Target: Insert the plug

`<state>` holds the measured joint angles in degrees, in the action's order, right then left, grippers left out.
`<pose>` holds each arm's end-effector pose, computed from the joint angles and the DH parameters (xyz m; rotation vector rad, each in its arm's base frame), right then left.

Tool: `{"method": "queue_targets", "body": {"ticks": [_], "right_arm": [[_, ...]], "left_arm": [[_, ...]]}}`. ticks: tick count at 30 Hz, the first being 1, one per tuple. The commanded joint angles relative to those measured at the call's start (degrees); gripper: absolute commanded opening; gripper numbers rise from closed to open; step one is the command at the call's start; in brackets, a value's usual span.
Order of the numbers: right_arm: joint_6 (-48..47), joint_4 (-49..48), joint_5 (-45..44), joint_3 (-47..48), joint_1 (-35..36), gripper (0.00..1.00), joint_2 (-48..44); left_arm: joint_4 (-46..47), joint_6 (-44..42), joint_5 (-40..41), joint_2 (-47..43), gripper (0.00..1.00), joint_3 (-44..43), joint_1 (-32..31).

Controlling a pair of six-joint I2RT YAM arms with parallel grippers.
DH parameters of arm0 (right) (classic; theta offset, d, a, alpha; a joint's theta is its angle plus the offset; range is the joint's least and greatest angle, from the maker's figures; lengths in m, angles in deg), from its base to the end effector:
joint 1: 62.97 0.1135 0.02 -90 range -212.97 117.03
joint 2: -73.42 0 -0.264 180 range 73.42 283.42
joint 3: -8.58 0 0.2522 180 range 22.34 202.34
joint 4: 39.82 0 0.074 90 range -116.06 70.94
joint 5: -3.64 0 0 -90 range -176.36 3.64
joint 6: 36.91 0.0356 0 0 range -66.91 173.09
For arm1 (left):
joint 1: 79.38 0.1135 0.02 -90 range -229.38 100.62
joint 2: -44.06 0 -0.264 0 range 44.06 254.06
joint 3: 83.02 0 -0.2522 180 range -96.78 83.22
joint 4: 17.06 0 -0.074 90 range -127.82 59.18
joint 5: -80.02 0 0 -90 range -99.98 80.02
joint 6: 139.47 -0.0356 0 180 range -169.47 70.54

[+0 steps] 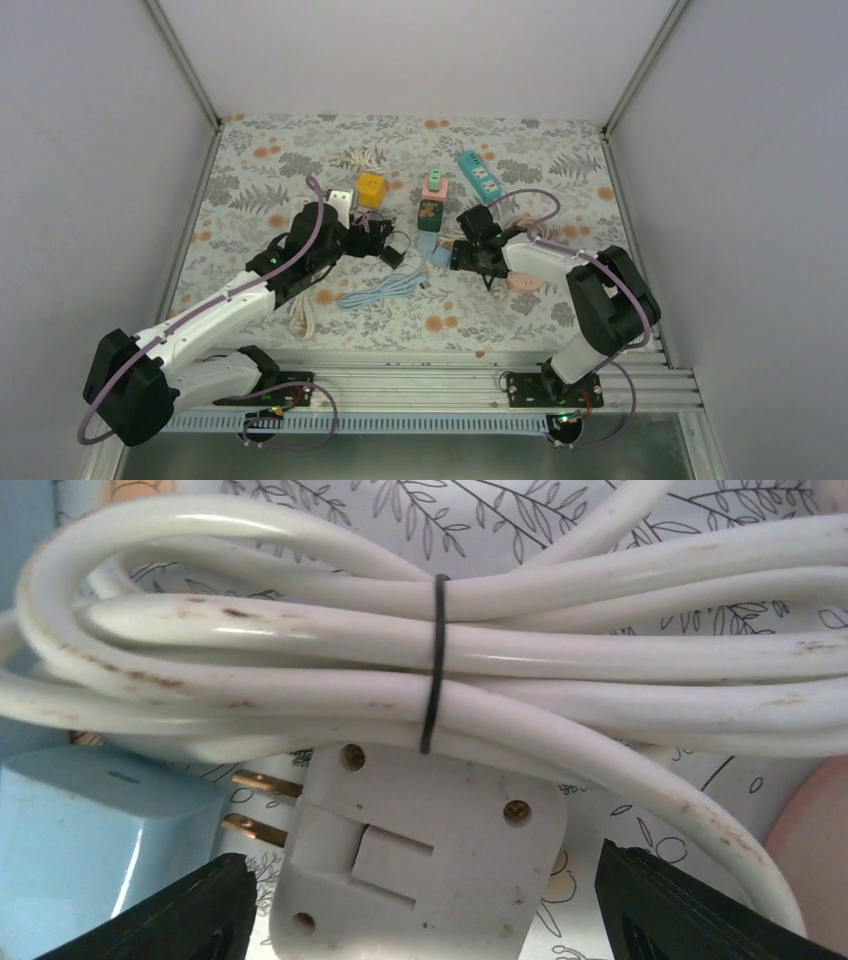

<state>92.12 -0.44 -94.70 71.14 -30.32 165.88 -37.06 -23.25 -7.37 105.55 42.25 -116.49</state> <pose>0.2458 0.1514 0.1494 0.1904 2.7551 0.1324 0.1942 -0.1449 0.2665 0.1699 2.0923 -0.6377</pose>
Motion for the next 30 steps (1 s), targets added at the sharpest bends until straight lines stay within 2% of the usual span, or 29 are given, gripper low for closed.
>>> {"method": "queue_targets", "body": {"ticks": [1, 9, 16, 20, 25, 30], "right_arm": [[-2.31, 1.0, -1.74, -0.73, 1.19, 0.89, -1.36], [-2.6, -0.41, -1.68, 0.42, 2.11, 0.84, 4.58], [-0.36, -1.73, -5.93, -1.07, 2.16, 0.62, 4.57], [-0.69, -1.92, -8.37, -1.78, 2.49, 0.54, -0.56], [-4.68, -2.86, -9.66, -2.05, 4.03, 0.57, -5.97], [-9.73, -4.88, -8.37, -1.9, 8.66, 0.59, -12.05]], "left_arm": [[1.31, 0.71, -0.77, 0.39, 0.97, 0.21, 0.19], [0.8, 1.54, -0.39, -0.28, 0.97, 0.09, 0.27], [0.41, 2.17, -0.98, -1.46, 0.97, -0.2, 0.41], [-2.11, 2.8, -2.56, -0.62, 0.97, -2.78, 0.84], [-4.63, 3.56, -7.04, 2.66, 0.97, -6.53, 1.94], [-4.53, 2.09, -18.59, 10.22, 0.97, -9.77, 3.89]]}}
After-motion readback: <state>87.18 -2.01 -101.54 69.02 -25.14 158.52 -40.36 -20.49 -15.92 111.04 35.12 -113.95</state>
